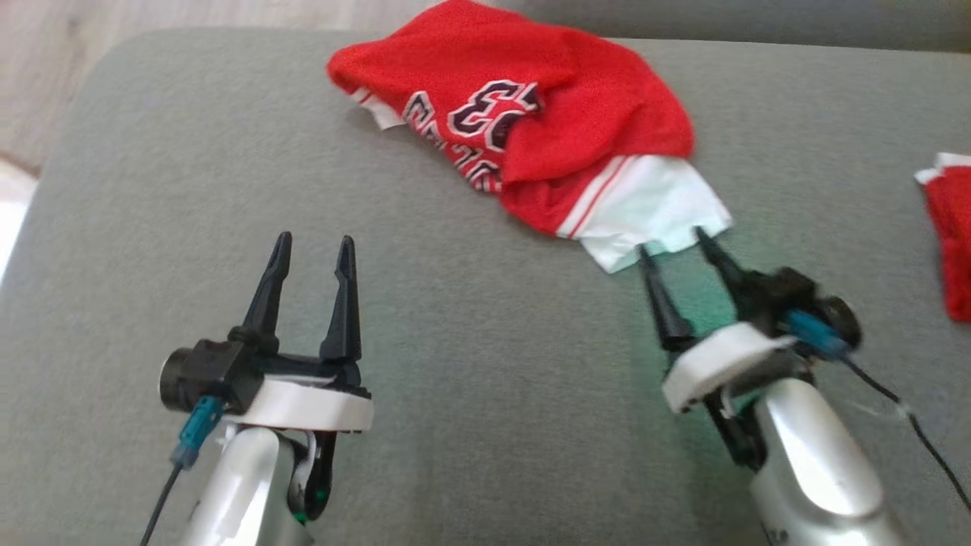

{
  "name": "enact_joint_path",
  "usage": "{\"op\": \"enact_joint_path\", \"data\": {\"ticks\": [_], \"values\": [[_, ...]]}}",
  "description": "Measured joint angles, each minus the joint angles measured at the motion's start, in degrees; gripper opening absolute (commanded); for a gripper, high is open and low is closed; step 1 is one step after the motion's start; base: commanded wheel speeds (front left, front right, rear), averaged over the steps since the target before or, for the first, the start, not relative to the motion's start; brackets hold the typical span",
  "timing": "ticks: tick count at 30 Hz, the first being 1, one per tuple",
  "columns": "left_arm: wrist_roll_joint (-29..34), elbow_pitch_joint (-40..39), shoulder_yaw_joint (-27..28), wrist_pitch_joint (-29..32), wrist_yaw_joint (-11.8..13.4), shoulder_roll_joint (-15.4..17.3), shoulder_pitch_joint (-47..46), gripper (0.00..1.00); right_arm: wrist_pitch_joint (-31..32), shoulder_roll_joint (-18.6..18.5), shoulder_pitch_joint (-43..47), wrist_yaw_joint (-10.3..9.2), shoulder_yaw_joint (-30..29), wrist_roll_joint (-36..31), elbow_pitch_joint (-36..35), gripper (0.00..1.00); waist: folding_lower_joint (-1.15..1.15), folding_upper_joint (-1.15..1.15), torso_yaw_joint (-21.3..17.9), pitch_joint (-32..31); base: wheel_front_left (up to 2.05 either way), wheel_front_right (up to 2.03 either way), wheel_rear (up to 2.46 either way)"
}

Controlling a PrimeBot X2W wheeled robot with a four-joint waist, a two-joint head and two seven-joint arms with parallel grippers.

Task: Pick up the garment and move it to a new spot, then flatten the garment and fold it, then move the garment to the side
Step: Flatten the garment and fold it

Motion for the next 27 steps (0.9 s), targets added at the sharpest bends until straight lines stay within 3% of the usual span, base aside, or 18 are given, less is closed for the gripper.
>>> {"op": "enact_joint_path", "data": {"ticks": [12, 20, 21, 22, 27], "values": [[-1.6, 1.4, -0.7, 0.0, -1.0, -0.5, -0.1, 1.0, 7.8, -4.4, -12.5, 0.0, 9.8, -4.8, 15.7, 1.0, 0.0, 0.0, 7.0, 2.9, 0.0, 0.0, 0.0], [-4.4, 1.2, -4.0, 0.0, 0.2, -0.6, -1.5, 1.0, 8.1, -5.6, -19.9, 0.0, 9.6, -9.3, 24.8, 1.0, 0.0, 0.0, 10.8, 5.0, 0.0, 0.0, 0.0], [-4.5, 1.2, -4.2, 0.0, 0.5, -0.6, -1.7, 1.0, 8.0, -5.5, -20.7, 0.0, 9.4, -9.2, 25.9, 0.34, 0.0, 0.0, 11.2, 5.1, 0.0, 0.0, 0.0], [-4.6, 1.2, -4.3, 0.0, 0.6, -0.6, -1.8, 1.0, 7.8, -5.3, -21.3, 0.0, 9.2, -8.9, 26.7, 0.0, 0.0, 0.0, 11.5, 5.2, 0.0, 0.0, 0.0], [-4.6, 1.2, -4.2, 0.0, 1.2, -0.6, -1.9, 1.0, 5.4, -2.9, -21.8, 0.0, 9.1, -2.9, 29.5, 0.0, 0.0, 0.0, 11.6, 4.6, 0.0, 0.0, 0.0]]}}
